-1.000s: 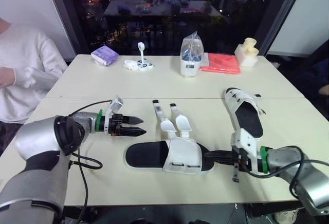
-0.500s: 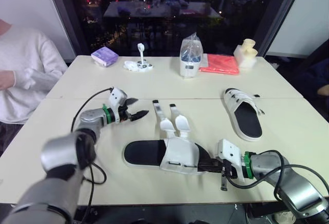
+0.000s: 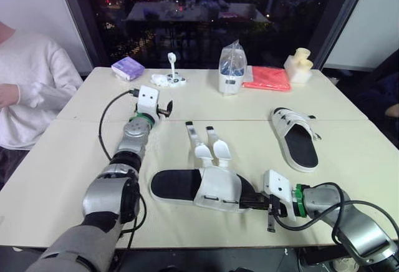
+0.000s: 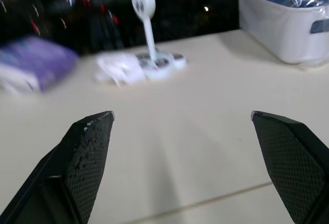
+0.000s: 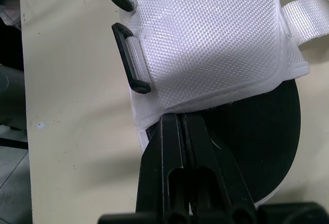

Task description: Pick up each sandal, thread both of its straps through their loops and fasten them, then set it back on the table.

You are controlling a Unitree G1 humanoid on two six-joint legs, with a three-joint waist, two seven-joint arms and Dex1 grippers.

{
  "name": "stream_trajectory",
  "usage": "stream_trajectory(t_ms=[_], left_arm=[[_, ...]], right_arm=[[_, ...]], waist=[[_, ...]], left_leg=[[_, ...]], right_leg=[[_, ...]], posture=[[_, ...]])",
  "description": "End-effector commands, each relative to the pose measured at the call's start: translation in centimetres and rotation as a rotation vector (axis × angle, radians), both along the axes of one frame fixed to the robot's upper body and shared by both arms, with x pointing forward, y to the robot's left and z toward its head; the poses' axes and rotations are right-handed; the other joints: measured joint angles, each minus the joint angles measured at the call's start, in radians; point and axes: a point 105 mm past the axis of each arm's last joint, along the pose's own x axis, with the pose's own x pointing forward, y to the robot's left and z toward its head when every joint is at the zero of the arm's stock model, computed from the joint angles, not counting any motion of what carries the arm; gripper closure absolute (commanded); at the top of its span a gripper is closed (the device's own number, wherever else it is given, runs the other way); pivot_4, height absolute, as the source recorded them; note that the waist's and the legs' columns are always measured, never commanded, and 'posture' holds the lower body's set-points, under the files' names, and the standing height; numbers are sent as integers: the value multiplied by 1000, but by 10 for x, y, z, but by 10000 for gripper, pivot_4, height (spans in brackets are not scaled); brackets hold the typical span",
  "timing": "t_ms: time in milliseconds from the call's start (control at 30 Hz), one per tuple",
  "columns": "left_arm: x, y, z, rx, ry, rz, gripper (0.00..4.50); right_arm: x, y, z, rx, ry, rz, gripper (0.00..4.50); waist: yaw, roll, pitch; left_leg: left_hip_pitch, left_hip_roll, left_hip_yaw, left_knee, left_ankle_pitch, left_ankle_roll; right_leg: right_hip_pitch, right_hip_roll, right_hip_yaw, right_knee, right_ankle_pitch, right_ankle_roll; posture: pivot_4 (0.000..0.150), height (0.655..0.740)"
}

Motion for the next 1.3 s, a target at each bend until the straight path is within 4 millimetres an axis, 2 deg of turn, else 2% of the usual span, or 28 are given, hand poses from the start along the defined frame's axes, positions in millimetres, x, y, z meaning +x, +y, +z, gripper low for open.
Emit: stream_trajectory(t_ms=[33, 100, 200, 433, 667, 1033, 1300], left_arm=[[-1, -18, 15, -353, 155, -153, 0], [-8, -28, 16, -395, 238, -281, 0], [-21, -29, 16, -362, 320, -422, 0], [-53, -8, -9, -204, 509, -619, 0], [-76, -25, -25, -216, 616, -796, 0], [-74, -54, -47, -259, 675, -766, 0], [-63, -74, -50, -356, 629, -695, 0]], right_arm=[[-1, 1, -1, -8, -2, 6, 44636], [0, 1, 0, -2, -3, 4, 44636], [1, 1, 1, -2, -5, 2, 44636], [2, -4, -2, -21, -4, -1, 44636], [2, -6, -4, -27, -6, -14, 44636], [4, -10, 0, -40, -19, -30, 44636], [3, -9, -1, -43, -20, -23, 44636]], waist=[[-2, 0, 0], [-3, 0, 0], [-5, 0, 0], [-5, 0, 0], [-2, 0, 0], [0, 0, 0], [16, 0, 0]], left_leg=[[0, 0, 0, 0, 0, 0], [0, 0, 0, 0, 0, 0], [0, 0, 0, 0, 0, -1], [1, 0, 1, -1, 1, -2], [1, 0, 0, -1, 1, -3], [1, 0, 0, -1, 1, -3], [8, 0, -1, -1, 1, -3]], right_leg=[[0, 0, 0, 0, 0, 0], [0, 0, 0, 0, 0, 0], [0, 1, 0, 0, 0, 1], [0, 1, 1, 0, -1, 1], [1, 1, 1, -1, -1, 0], [1, 1, 1, -1, -1, 0], [8, 0, 1, -6, -1, 0]], posture=[[1500, 7400], [1500, 7400], [1500, 7400], [1500, 7400], [1500, 7400], [1500, 7400], [1500, 7400]])
